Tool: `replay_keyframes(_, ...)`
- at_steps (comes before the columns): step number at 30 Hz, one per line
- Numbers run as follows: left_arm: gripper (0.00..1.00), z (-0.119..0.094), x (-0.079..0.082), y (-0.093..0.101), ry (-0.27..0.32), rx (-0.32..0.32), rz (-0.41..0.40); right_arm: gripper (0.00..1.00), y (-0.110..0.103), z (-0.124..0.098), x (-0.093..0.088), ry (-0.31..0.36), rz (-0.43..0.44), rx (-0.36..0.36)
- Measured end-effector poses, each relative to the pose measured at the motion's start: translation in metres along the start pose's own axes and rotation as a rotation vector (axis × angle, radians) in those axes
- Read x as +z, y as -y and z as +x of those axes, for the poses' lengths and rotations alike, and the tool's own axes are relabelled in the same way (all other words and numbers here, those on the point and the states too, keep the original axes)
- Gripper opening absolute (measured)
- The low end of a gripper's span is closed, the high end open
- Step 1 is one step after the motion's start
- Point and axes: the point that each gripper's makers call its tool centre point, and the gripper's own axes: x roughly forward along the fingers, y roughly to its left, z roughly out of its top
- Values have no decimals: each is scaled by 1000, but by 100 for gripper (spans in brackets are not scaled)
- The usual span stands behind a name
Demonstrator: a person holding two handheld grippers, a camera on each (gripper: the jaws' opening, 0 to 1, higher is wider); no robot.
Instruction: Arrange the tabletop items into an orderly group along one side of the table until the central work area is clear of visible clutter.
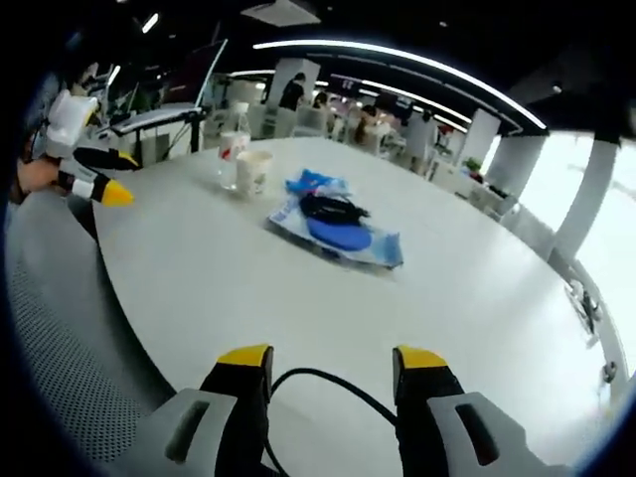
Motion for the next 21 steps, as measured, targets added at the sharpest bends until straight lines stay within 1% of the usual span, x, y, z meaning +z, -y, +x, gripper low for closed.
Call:
replay_keyframes(5, 57, -1, 5, 3, 27, -17, 3, 49, 1, 0, -5, -21, -8, -9)
replay_keyframes(10, 55, 0, 5, 5, 26, -25, 6, 48, 3, 1, -10, -45, 0, -14)
replay_keyframes(12, 55, 0, 6, 6, 31, -29, 13, 48, 3, -1, -7, -33, 1, -16)
replay_keyframes(15, 54, -1, 8, 6, 39, -26, 23, 47, 3, -3, -1, 9, 4, -10)
replay_keyframes(16, 55, -1, 7, 6, 34, -26, 23, 47, 2, -2, 0, 13, 4, -5)
replay_keyframes(17, 56, 1, 4, 6, 17, -27, 22, 47, 0, -2, 1, 13, 0, 2)
replay_keyframes(19, 58, 2, -1, 7, -10, -23, 43, 47, -4, -1, 1, 14, -2, 28)
replay_keyframes(21, 57, 2, -4, 6, -28, -17, 49, 47, -8, 0, 3, 23, 12, 52)
